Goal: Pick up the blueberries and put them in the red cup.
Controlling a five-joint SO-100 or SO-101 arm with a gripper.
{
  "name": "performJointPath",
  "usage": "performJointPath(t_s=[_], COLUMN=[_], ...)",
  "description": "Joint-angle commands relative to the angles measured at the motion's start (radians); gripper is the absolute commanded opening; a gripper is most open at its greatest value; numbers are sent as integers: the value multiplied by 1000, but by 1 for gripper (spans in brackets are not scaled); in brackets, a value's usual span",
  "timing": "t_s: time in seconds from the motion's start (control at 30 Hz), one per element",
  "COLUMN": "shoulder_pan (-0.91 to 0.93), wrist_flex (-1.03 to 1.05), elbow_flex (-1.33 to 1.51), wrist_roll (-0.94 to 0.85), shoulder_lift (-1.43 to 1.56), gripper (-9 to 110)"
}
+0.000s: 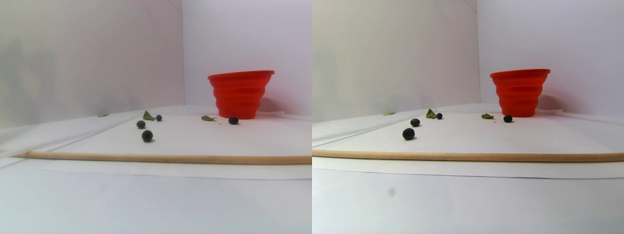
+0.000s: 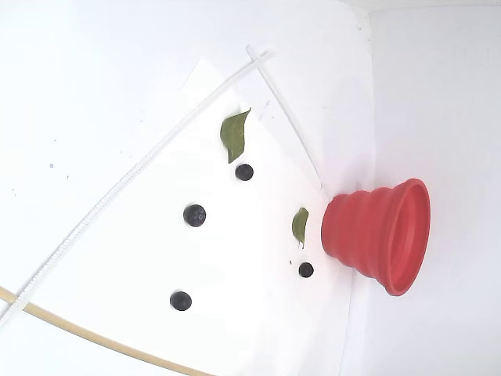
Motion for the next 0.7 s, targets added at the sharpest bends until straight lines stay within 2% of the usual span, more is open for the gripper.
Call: performJointPath(t_s=[0.0, 0.67], shoulder_pan=[-2, -44], wrist_flex=[-3, -9], elbow_flex=[-38, -37], wrist_roll=[-2, -6], shoulder_lift=[2, -8], gripper=[11, 10])
